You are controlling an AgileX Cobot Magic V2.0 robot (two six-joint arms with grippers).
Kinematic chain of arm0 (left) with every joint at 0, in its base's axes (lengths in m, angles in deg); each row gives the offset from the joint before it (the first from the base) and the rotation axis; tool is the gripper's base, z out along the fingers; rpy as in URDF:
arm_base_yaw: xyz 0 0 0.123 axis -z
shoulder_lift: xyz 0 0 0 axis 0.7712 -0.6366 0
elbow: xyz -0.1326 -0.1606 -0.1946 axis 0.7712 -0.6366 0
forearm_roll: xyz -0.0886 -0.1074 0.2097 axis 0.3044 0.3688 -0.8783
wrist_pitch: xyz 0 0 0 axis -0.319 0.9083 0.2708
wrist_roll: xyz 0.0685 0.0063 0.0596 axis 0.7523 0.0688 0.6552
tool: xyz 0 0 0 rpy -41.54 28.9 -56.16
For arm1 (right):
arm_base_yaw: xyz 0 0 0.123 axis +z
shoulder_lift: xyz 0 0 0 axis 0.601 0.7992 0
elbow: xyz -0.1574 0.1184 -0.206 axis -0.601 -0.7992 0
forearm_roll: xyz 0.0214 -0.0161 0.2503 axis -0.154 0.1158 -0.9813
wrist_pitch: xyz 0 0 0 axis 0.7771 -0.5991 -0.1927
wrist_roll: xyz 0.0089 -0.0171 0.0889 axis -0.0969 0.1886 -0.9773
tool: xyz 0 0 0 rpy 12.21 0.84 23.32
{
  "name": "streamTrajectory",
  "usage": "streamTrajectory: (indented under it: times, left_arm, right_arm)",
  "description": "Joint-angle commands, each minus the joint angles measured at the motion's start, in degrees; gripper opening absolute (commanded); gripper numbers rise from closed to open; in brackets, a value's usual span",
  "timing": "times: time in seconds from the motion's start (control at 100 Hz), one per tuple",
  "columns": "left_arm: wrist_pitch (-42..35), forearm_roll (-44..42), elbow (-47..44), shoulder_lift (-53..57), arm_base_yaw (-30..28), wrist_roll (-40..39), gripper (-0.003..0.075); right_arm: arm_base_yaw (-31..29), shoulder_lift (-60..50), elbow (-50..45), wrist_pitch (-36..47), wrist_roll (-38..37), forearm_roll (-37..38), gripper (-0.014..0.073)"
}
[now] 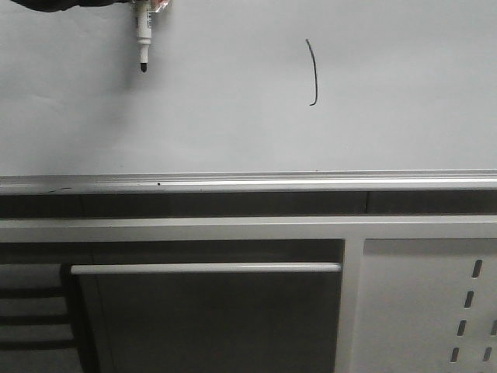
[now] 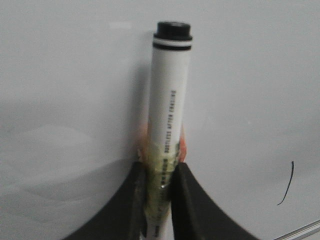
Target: Write number 1 on whiteboard
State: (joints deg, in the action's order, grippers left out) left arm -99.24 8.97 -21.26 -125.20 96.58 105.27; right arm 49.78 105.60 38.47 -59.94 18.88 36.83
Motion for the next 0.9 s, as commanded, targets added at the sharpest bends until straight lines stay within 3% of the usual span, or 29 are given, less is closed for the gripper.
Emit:
streamTrajectory:
  times: [0.0,0.4,0.66,0.89]
  left_arm:
    - [-6.6,-0.5,2.5,0.7,-0.4,-0.6,-0.0020]
    - [-6.3,-0.5,2.5,0.7,-0.4,-0.6,-0.0013]
    - [-6.3,-0.5,2.5,0.7,-0.4,-0.5,0.0197]
    - [-6.1,-0.5,2.5,0.7,-0.4,-0.4,0.0295]
  right_arm:
    - [-0.3,-0.6,2.0,1.5,0.2,-2.5,0.0348]
    - [-0.3,-0.6,2.0,1.6,0.2,-2.5,0.0348]
    - [-0.3,-0.6,2.0,1.6,0.2,-2.5,0.0348]
    - [-0.3,-0.6,2.0,1.6,0.2,-2.5,0.0348]
